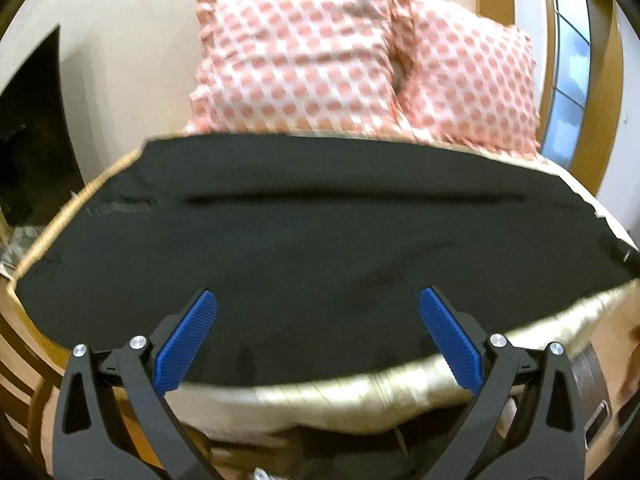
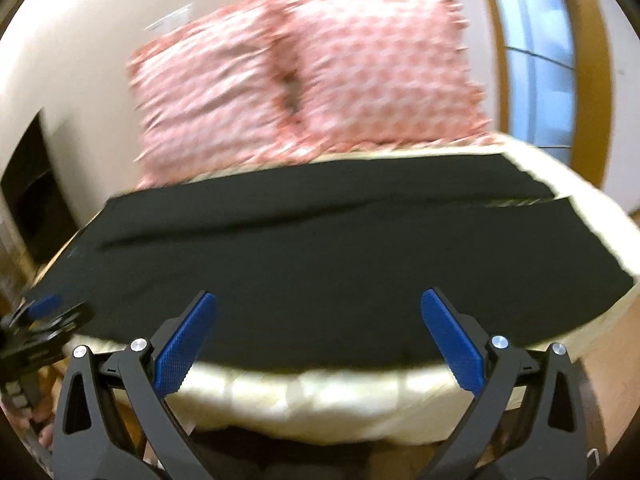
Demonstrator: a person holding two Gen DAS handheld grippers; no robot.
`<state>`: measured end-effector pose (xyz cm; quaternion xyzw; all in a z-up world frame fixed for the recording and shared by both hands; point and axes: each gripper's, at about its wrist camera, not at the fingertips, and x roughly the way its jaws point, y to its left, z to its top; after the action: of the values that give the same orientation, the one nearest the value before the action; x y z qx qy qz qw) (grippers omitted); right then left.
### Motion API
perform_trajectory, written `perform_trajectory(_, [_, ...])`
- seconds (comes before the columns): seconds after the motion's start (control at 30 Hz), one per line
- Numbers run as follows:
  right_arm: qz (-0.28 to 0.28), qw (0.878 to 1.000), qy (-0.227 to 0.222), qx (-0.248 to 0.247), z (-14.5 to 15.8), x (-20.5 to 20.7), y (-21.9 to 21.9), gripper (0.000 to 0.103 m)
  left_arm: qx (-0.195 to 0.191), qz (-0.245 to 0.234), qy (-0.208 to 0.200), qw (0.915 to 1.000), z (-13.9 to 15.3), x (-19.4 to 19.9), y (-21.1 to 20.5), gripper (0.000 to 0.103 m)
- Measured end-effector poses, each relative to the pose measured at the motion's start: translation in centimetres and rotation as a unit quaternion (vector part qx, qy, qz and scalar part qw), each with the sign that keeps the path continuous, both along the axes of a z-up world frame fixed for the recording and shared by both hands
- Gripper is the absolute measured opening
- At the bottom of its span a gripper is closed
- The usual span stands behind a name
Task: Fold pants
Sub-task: 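Reach the right gripper to the black pants' edge and close on it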
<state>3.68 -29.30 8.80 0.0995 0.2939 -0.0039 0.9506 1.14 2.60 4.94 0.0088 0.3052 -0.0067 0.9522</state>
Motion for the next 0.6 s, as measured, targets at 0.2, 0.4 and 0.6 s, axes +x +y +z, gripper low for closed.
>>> perform_trajectory(0.2, [-0.076, 0.993, 0.072, 0.045, 2.0, 10.0, -6.4, 0.102, 0.006, 0.034, -0.011, 0.9993, 2.1, 5.4, 1.9, 0.101])
perform_trajectory(0.4, [-0.173, 0.972, 0.146, 0.059, 0.4, 21.2, -13.1, 0.097, 0.021, 0.075, -0.025, 0.9966, 3.2, 10.9, 3.9, 0.101])
perform_trajectory(0.6, [-0.275, 0.936, 0.207, 0.076, -2.7, 29.4, -19.2, 0.066, -0.003, 0.102, -0.012, 0.9947, 1.8, 14.6, 6.2, 0.101])
